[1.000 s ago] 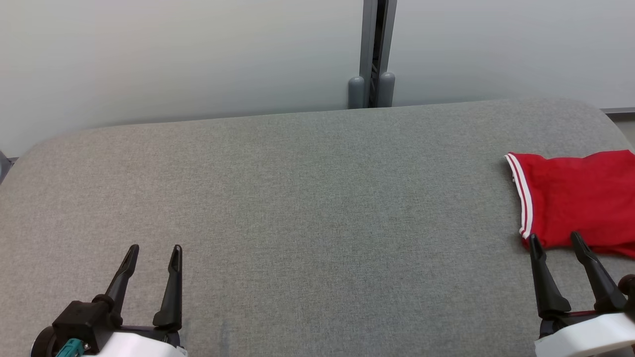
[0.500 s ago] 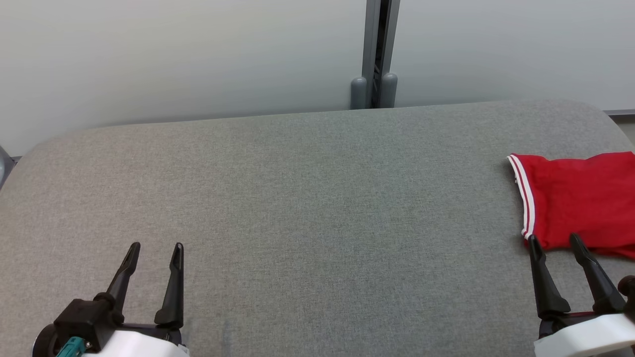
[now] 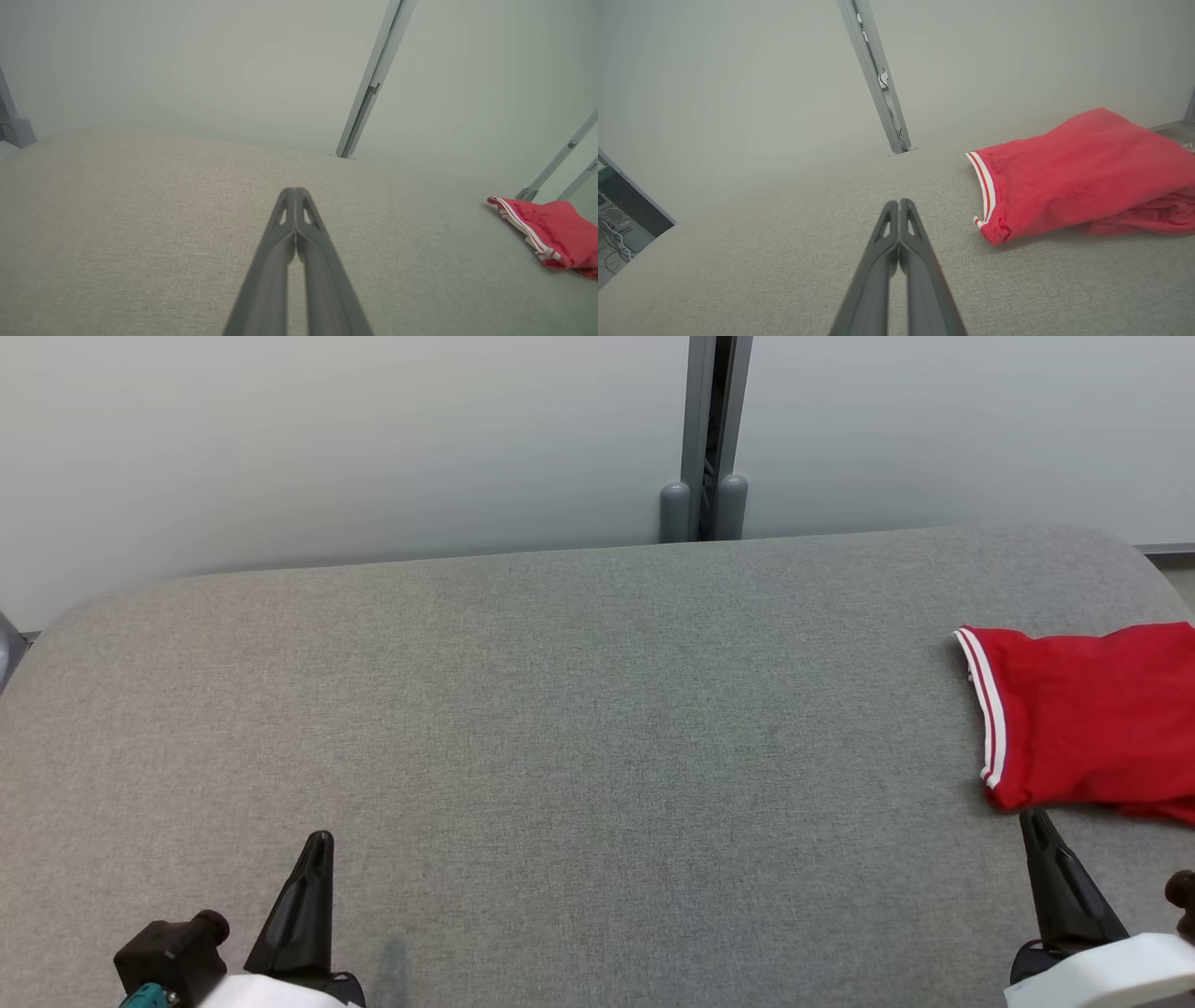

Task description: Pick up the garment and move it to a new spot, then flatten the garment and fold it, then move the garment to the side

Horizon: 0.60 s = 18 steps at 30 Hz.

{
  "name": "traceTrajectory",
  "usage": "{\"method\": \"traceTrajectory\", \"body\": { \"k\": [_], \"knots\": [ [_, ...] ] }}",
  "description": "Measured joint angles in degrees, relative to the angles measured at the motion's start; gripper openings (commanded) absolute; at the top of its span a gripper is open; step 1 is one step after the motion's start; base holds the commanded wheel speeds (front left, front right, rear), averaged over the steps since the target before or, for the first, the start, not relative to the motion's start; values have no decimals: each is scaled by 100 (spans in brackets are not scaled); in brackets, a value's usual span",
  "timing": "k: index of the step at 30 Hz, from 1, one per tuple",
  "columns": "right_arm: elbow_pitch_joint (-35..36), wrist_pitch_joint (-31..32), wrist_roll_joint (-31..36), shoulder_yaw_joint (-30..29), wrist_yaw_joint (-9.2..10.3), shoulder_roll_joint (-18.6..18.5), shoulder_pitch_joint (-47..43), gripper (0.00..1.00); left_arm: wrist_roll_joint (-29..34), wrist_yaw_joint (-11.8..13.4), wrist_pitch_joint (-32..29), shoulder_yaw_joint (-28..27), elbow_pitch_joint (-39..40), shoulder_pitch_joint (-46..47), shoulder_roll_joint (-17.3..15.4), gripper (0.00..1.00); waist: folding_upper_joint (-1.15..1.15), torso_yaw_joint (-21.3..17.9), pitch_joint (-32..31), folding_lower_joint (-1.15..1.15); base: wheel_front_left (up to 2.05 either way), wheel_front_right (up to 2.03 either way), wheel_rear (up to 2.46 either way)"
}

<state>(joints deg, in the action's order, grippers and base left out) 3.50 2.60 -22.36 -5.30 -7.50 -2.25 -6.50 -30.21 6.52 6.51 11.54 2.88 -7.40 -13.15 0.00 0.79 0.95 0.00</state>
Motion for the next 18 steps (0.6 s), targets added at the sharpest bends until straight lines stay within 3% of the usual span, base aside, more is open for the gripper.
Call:
{"method": "traceTrajectory", "body": {
  "k": [18],
  "knots": [
    [-508,345,-1689,-256,0,-76,352,0,-1507,-342,5,-108,-459,349,255,0,0,-12,-10,0,0,0,0]
  ]
}}
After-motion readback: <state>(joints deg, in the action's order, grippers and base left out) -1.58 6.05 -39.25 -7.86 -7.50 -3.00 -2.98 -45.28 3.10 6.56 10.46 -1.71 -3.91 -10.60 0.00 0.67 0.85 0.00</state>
